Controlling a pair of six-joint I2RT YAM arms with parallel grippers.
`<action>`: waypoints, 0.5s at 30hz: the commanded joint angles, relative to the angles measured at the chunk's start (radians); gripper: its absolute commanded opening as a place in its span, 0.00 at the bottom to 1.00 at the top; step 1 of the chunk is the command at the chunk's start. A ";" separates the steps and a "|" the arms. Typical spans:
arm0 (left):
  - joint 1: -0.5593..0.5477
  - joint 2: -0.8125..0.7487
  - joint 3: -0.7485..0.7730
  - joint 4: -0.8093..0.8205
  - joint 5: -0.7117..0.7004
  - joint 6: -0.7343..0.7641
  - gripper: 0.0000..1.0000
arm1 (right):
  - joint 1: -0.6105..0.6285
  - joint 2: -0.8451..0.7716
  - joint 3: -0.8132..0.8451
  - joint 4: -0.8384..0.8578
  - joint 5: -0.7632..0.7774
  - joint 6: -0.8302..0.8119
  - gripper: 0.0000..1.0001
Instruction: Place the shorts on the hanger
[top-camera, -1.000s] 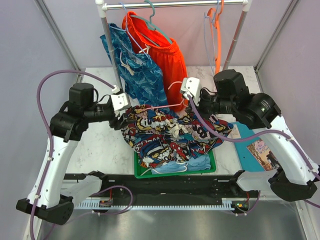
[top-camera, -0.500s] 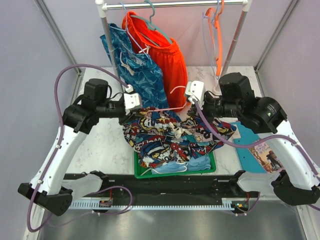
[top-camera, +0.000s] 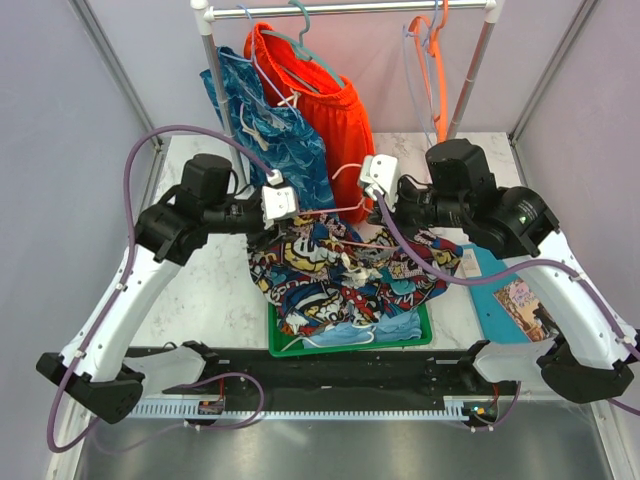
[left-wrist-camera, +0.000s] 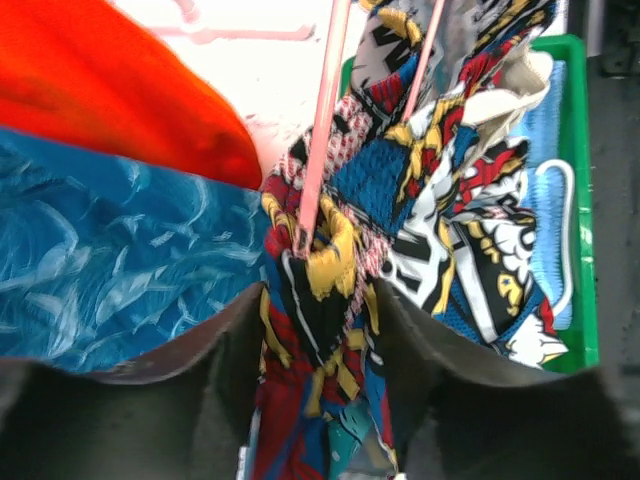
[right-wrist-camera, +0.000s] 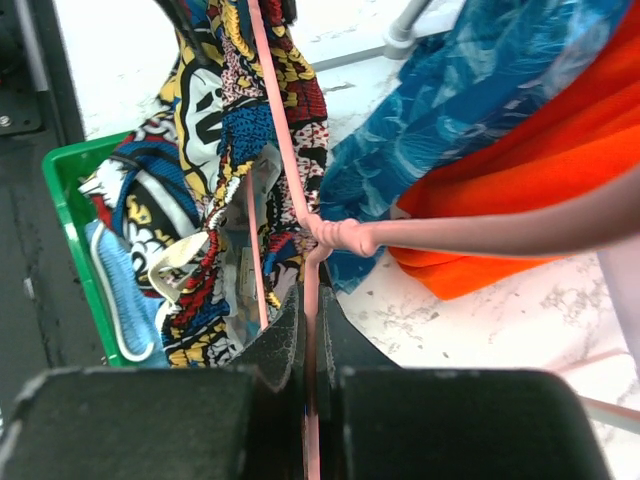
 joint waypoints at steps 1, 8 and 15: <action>0.063 -0.062 0.006 0.086 -0.027 -0.086 0.62 | 0.000 -0.022 0.071 0.101 0.113 0.049 0.00; 0.077 -0.235 -0.062 0.411 -0.026 -0.339 0.71 | 0.000 0.019 0.060 0.107 0.150 0.216 0.00; -0.067 -0.206 -0.057 0.351 0.015 -0.320 0.72 | 0.000 0.049 0.020 0.187 0.125 0.350 0.00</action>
